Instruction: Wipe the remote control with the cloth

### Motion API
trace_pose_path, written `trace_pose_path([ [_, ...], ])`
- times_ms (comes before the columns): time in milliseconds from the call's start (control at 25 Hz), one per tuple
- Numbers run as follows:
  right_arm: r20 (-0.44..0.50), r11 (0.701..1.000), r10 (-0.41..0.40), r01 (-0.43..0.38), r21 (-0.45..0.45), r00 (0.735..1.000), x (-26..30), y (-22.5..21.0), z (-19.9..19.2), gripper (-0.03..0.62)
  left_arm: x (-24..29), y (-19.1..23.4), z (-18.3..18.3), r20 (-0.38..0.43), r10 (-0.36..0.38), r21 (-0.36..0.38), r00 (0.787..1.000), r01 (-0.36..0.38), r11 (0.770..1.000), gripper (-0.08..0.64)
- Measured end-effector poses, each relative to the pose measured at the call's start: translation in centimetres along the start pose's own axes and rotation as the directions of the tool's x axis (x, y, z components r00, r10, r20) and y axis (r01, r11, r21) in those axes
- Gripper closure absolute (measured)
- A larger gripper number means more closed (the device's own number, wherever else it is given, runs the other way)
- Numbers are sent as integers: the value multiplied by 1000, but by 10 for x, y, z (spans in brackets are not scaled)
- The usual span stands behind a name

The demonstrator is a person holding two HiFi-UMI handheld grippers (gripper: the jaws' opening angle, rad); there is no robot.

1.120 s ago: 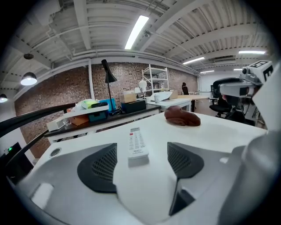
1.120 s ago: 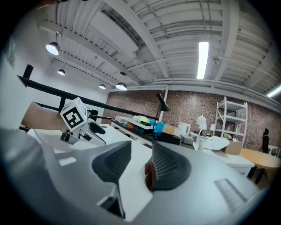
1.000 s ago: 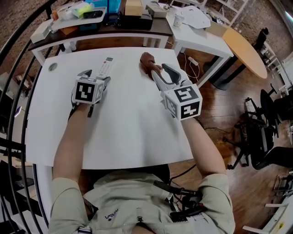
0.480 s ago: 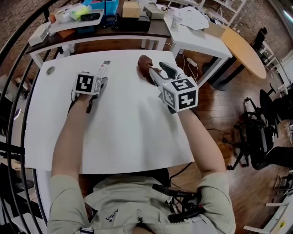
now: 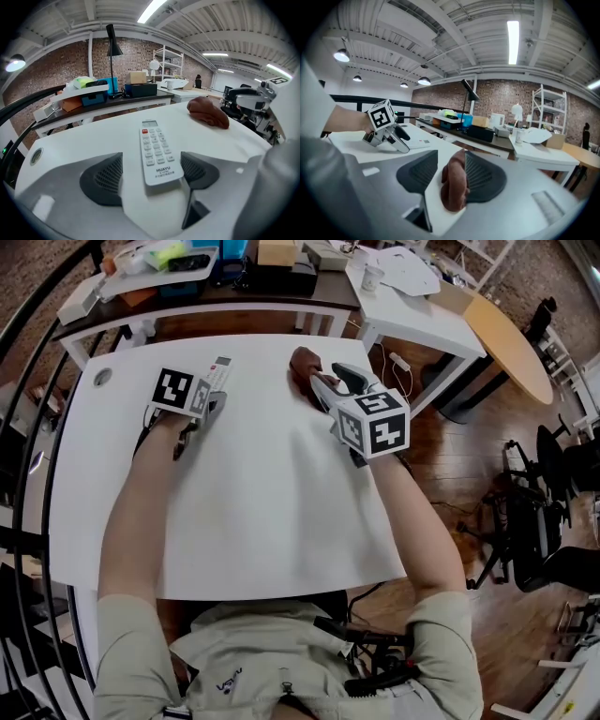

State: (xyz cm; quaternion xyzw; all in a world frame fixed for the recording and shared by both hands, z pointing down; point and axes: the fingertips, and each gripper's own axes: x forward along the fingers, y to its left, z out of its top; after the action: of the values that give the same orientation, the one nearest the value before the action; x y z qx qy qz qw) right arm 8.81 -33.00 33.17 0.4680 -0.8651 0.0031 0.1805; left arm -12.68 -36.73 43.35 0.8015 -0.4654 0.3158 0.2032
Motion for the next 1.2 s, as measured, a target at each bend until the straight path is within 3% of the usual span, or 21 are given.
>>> trace_pose_path([
  [200, -23, 1000, -1, 1, 9, 1000, 6, -6, -6, 413, 3, 1, -1, -17, -45, -19, 999, 45, 999, 184],
  [480, -98, 999, 26, -23, 26, 995, 24, -9, -24, 370, 3, 3, 1, -10, -27, -12, 1000, 26, 1000, 170],
  [560, -120, 999, 35, -32, 23, 992, 30, -7, -29, 359, 3, -1, 2, -1, -32, 7, 999, 32, 999, 207],
  [640, -139, 999, 41, -38, 23, 989, 34, -6, -34, 356, 3, -6, 4, 1, -43, 29, 999, 43, 999, 303],
  [1200, -225, 999, 38, -33, 23, 974, 49, -14, -60, 337, 0, -3, 8, 45, -7, 31, 999, 5, 999, 314],
])
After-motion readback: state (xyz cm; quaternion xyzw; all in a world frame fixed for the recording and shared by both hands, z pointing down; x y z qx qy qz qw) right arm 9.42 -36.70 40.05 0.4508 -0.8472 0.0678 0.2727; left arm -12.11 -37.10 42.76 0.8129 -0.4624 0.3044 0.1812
